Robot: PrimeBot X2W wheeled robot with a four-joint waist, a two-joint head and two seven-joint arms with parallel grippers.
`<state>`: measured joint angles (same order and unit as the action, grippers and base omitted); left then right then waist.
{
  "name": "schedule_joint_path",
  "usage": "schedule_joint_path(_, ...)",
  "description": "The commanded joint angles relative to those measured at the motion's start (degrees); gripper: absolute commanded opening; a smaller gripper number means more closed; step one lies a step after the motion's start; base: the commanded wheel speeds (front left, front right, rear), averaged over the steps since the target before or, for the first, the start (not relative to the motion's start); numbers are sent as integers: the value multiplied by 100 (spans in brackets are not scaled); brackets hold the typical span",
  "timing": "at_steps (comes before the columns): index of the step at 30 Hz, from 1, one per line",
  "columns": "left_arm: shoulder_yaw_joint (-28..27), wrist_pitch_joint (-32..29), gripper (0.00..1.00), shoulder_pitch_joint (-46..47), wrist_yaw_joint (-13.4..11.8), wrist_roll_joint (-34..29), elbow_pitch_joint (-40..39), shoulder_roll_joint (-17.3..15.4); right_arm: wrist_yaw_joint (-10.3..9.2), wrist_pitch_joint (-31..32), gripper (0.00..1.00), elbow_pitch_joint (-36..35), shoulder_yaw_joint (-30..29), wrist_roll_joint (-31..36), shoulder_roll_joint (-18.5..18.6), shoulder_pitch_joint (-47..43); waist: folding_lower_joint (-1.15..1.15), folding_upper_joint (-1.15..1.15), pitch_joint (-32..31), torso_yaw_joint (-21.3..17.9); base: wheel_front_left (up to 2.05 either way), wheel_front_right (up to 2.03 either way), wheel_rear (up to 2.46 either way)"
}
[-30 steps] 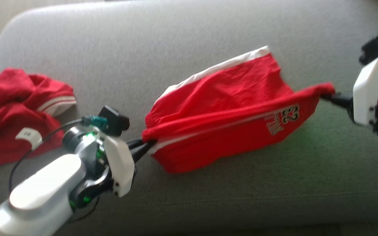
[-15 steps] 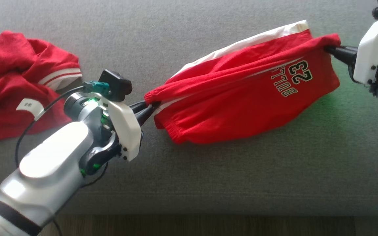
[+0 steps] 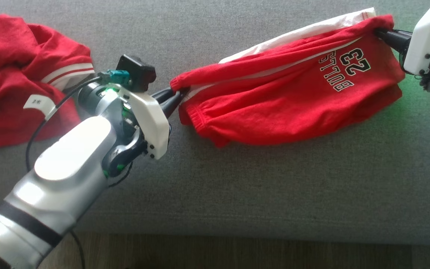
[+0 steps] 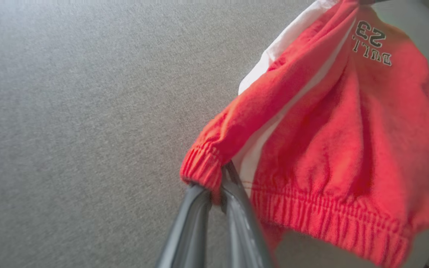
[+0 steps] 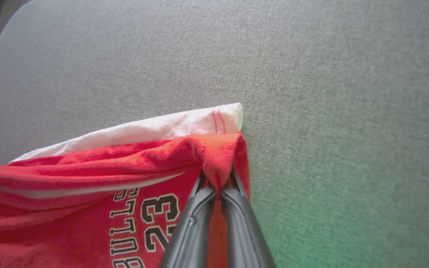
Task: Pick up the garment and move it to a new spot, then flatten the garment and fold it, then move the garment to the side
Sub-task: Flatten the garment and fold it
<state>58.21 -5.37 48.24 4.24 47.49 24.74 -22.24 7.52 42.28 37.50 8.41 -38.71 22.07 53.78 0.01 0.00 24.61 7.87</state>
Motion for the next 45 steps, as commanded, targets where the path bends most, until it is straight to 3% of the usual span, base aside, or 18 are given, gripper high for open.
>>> schedule_joint_path(1, -288, 83, 0, 298, 25, -51, -36, -126, -3, -108, 18, -139, 20, 39, 28, 196, -1, 0, 26, -1, 0, 0, 0)
schedule_joint_path(2, -299, 139, 11, 326, 8, -74, 13, -100, -3, -220, 96, -112, 4, 63, 31, 227, -1, 0, 42, -4, 0, 0, 0)
schedule_joint_path(3, -314, 199, 38, 351, -16, -95, 66, -73, -3, -318, 100, -58, -31, 71, 16, 256, -1, 0, 54, -8, 0, 0, 0)
schedule_joint_path(4, -331, 258, 49, 373, -42, -112, 122, -48, -3, -402, 100, 5, -65, 82, -3, 287, -1, 0, 63, -13, 0, 0, 0)
schedule_joint_path(5, -351, 315, 80, 395, -72, -126, 178, -25, -3, -502, 100, 66, -101, 108, -17, 324, -1, 0, 74, -19, 0, 0, 0)
schedule_joint_path(6, -377, 364, 100, 413, -107, -127, 238, 2, -3, -621, 100, 113, -135, 128, -35, 366, -1, 0, 84, -22, 0, 0, 0)
schedule_joint_path(20, -595, 1188, 100, 502, -690, -345, 932, 213, -3, -1938, 100, 826, -325, 475, -43, 415, -1, 0, -170, -63, 0, 0, 0)
schedule_joint_path(24, -844, 1835, 100, 322, -1093, -465, 862, 158, -3, -2650, 100, 627, -285, 452, -118, 86, -1, 0, -524, -172, 0, 0, 0)
schedule_joint_path(28, -1245, 2019, 100, -4, -1526, -609, 481, 66, -3, -3334, 100, 272, -208, 449, -162, -340, -1, 0, -879, -294, 0, 0, 0)
schedule_joint_path(34, -2305, 2034, 100, -973, -2124, -1391, -916, -3, -3, -4281, 100, -408, -59, 724, -155, -1254, -1, 0, -1327, -455, 0, 0, 0)
schedule_joint_path(40, -2956, 2035, 100, -2076, -2245, -1936, -1682, 206, -3, -4929, 100, -864, -181, 1269, -272, -2125, -1, 0, -1684, -555, 0, 0, 0)
schedule_joint_path(45, -3330, 2036, 100, -3098, -2265, -2515, -1985, 498, -3, -5422, 100, -1322, -551, 1953, -595, -3038, -1, 0, -1984, -649, 0, 0, 0)
